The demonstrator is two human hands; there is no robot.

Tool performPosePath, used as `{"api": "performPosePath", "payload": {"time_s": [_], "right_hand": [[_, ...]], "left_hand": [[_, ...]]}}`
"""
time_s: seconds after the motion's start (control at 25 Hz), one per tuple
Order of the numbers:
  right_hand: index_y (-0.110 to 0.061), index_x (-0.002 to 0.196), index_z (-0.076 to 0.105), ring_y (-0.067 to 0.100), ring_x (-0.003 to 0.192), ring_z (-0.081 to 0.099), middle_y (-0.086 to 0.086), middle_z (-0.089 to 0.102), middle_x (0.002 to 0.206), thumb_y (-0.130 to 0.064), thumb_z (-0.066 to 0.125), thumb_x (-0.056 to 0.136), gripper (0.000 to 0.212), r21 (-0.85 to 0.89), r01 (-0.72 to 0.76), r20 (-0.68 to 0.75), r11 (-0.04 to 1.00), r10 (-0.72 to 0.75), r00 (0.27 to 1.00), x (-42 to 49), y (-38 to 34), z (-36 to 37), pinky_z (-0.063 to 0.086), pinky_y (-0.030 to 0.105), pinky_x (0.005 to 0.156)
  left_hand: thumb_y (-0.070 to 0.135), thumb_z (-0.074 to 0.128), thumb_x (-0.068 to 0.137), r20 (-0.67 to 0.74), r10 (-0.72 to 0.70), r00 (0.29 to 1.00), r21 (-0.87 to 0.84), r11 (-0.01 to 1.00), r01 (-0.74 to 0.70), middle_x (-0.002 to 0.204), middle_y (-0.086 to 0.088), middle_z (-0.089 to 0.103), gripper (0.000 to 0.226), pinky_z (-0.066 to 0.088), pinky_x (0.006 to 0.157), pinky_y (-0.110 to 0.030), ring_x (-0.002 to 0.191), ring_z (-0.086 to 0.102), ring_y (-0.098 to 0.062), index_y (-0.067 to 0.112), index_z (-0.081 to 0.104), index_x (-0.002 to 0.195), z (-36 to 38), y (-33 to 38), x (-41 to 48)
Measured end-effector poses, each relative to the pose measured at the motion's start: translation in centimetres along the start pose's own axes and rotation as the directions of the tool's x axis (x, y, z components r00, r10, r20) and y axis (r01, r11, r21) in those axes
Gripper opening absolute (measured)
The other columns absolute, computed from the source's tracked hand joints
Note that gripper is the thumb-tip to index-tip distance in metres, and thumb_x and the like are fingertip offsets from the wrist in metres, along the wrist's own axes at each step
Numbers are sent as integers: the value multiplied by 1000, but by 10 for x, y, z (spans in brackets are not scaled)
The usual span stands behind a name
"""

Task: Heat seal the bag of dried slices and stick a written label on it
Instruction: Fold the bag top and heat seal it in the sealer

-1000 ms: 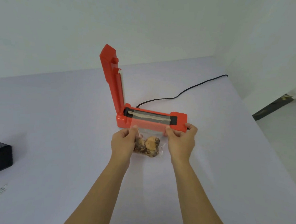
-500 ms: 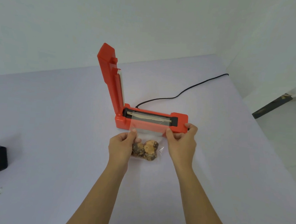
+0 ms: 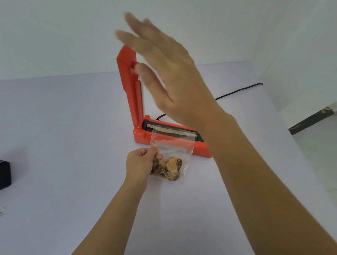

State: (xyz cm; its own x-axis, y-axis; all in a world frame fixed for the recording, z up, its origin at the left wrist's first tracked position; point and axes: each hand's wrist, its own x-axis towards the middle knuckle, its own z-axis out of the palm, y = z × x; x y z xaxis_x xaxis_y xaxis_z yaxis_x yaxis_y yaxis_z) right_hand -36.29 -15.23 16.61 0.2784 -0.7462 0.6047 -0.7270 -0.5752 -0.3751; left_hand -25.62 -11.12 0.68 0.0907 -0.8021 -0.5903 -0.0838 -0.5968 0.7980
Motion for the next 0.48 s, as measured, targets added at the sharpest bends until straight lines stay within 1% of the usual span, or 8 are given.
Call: {"api": "performPosePath", "payload": {"time_s": [0.04, 0.08, 0.12, 0.16, 0.24, 0.32, 0.4, 0.48], "right_hand": [[-14, 137, 42, 24, 140, 28, 8, 38, 148, -19, 36, 98, 39, -60, 59, 99, 996, -53, 994, 8, -1, 2, 21, 42, 113], [-16, 137, 42, 23, 141, 24, 4, 38, 148, -23, 34, 99, 40, -114, 99, 178, 989, -78, 981, 12, 1, 4, 17, 42, 113], [-18, 135, 44, 23, 141, 23, 1, 41, 147, -27, 33, 99, 39, -151, 119, 228, 981, -83, 970, 12, 4, 5, 15, 41, 113], [-18, 133, 48, 22, 141, 25, -2, 44, 144, -29, 33, 98, 39, -171, 128, 247, 977, -83, 965, 10, 7, 5, 14, 40, 113], [-16, 126, 55, 21, 138, 32, -1, 52, 137, -29, 37, 97, 37, -171, 137, 211, 976, -99, 972, 3, 12, 1, 16, 38, 112], [-13, 119, 60, 21, 128, 47, 3, 62, 124, -25, 43, 95, 31, -172, 131, 109, 976, -113, 988, -8, 19, -6, 23, 35, 108], [-12, 109, 65, 24, 108, 59, 7, 67, 107, -21, 50, 93, 23, -198, 86, 16, 976, -85, 996, -25, 32, -14, 35, 36, 98], [-11, 103, 67, 25, 89, 59, 9, 64, 94, -19, 54, 93, 19, -214, -1, -26, 977, -5, 1000, -48, 45, -20, 43, 38, 82]], "left_hand": [[30, 62, 87, -4, 1, 1000, 5, 1000, -1, 69, -1, 70, 27, 54, 82, -41, 79, 66, -24, 14, 68, 67, 0, 1, 0], [30, 62, 88, -8, 1, 1000, 12, 1000, -1, 68, -1, 69, 27, 53, 81, -39, 79, 65, -23, 15, 67, 65, 0, 1, -1], [30, 61, 88, -11, 1, 1000, 19, 1000, 0, 69, 0, 69, 28, 53, 79, -38, 79, 64, -22, 16, 66, 64, 0, 2, -1], [30, 61, 88, -15, -2, 1000, 28, 1000, 2, 69, 0, 68, 28, 53, 79, -36, 79, 64, -22, 17, 65, 63, 0, 3, -1], [29, 61, 88, -13, -8, 1000, 40, 999, 8, 69, 1, 68, 28, 52, 80, -37, 80, 64, -22, 18, 65, 62, 0, 4, 0], [29, 62, 87, -5, -10, 1000, 36, 999, 11, 69, 0, 69, 28, 53, 82, -39, 82, 65, -24, 17, 65, 62, -1, 4, 1], [30, 63, 87, -4, -10, 1000, 28, 1000, 10, 70, -1, 69, 29, 53, 82, -40, 82, 65, -26, 17, 65, 61, -1, 3, 1], [30, 62, 87, -9, -7, 1000, 25, 1000, 7, 70, -2, 68, 28, 53, 80, -38, 80, 64, -25, 17, 65, 62, -1, 3, 1]]}}
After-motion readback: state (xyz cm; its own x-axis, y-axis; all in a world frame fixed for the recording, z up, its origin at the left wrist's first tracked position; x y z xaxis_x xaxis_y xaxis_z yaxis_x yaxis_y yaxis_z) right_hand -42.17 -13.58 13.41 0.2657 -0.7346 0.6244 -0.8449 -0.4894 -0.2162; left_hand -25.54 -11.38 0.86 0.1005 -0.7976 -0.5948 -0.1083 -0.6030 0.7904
